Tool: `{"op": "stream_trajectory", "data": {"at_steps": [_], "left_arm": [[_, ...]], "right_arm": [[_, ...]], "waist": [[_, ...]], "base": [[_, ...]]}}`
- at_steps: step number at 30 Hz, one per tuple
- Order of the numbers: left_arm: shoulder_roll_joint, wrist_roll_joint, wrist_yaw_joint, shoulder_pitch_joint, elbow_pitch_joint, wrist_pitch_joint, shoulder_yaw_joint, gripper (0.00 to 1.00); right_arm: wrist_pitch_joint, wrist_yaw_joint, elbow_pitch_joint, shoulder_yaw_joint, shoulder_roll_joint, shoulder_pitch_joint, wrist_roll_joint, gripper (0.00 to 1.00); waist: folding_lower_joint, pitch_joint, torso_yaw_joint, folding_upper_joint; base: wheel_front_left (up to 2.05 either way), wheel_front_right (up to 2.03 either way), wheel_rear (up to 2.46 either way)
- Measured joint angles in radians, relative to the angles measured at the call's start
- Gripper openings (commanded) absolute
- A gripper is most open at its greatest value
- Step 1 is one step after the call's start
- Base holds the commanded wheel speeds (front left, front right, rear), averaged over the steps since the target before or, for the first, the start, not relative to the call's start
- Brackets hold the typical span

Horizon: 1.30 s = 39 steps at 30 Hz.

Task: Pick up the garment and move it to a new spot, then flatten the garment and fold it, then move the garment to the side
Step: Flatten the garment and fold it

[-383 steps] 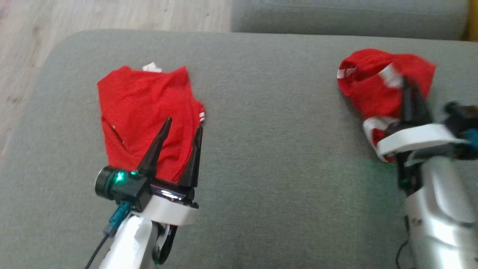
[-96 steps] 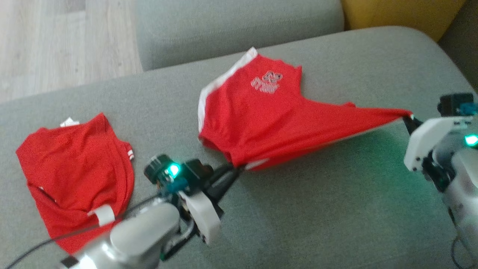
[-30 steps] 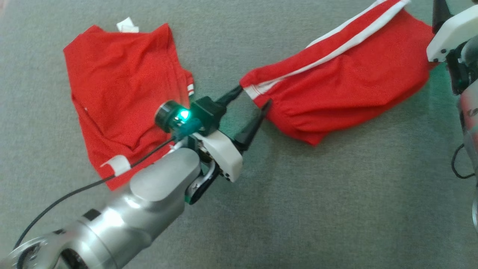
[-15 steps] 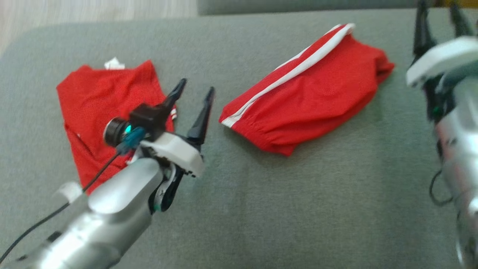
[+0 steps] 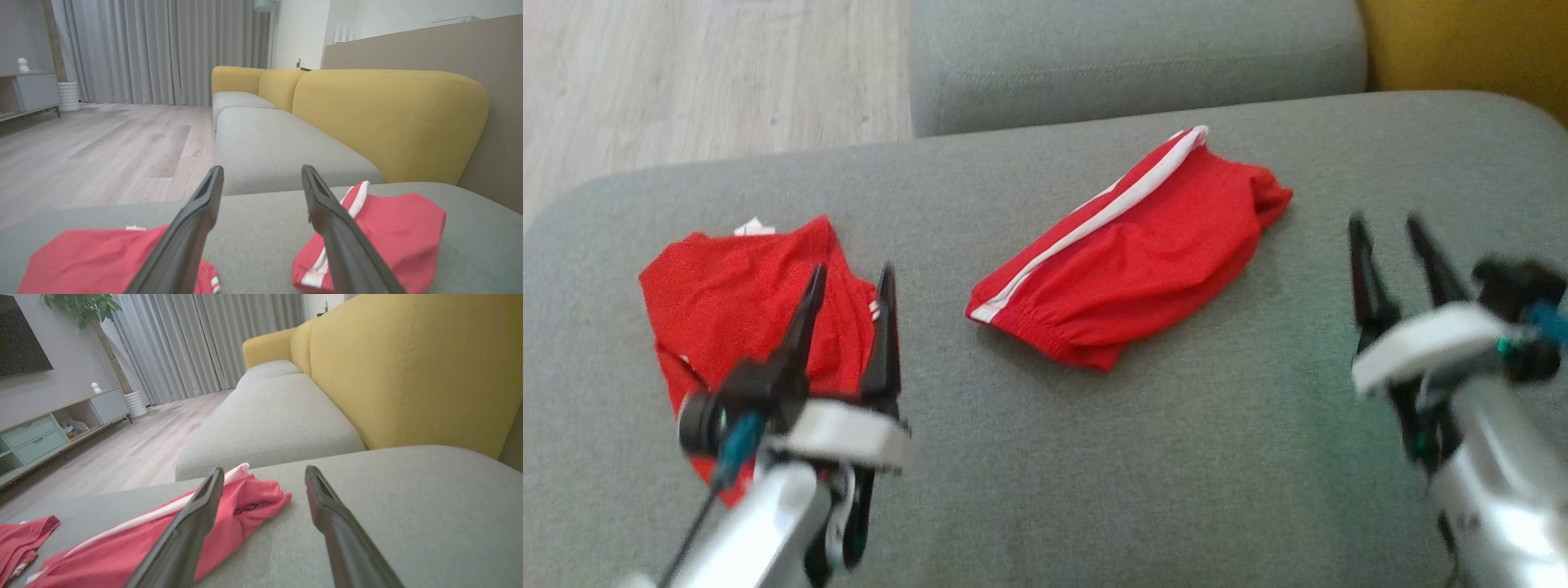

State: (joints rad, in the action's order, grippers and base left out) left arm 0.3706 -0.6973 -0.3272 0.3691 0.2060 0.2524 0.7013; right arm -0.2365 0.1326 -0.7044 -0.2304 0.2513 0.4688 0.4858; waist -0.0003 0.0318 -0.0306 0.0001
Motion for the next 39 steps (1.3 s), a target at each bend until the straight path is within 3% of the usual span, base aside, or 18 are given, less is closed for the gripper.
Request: {"op": "stream_trajectory", "data": {"at_steps": [4,11,18,23,32,39], "left_arm": [[-0.046,0.066,0.003,-0.142,-0.031,0.000,-0.098,1.00],[-0.118,0.179,0.092,-0.257,-0.025,0.000,-0.189,1.00],[-0.156,0.241,0.153,-0.245,-0.010,0.000,-0.234,1.00],[-0.174,0.288,0.187,-0.195,0.016,0.000,-0.244,1.00],[-0.230,0.337,0.233,-0.119,0.041,0.000,-0.251,1.00],[-0.281,0.370,0.276,-0.059,0.061,0.000,-0.258,1.00]], "right_arm": [[0.024,0.000,0.087,0.021,-0.016,-0.134,0.000,1.00],[0.083,0.000,0.226,0.114,-0.074,-0.258,-0.062,1.00],[0.173,0.000,0.334,0.202,-0.086,-0.230,-0.134,1.00],[0.258,0.000,0.353,0.226,-0.086,-0.105,-0.183,1.00],[0.422,0.000,0.194,0.342,-0.084,0.170,-0.241,1.00],[0.530,0.000,-0.064,0.445,-0.035,0.335,-0.364,1.00]], "waist": [[0.0000,-0.020,-0.014,0.0000],[0.0002,-0.013,-0.012,0.0000],[0.0003,0.035,0.012,0.0000],[0.0005,0.094,0.036,0.0000],[0.0005,0.203,0.100,0.0000],[0.0006,0.287,0.180,-0.0001]], "base": [[0.00,0.00,0.00],[0.00,0.00,0.00],[0.00,0.00,0.00],[0.00,0.00,0.00],[0.00,0.00,0.00],[0.00,0.00,0.00]]}}
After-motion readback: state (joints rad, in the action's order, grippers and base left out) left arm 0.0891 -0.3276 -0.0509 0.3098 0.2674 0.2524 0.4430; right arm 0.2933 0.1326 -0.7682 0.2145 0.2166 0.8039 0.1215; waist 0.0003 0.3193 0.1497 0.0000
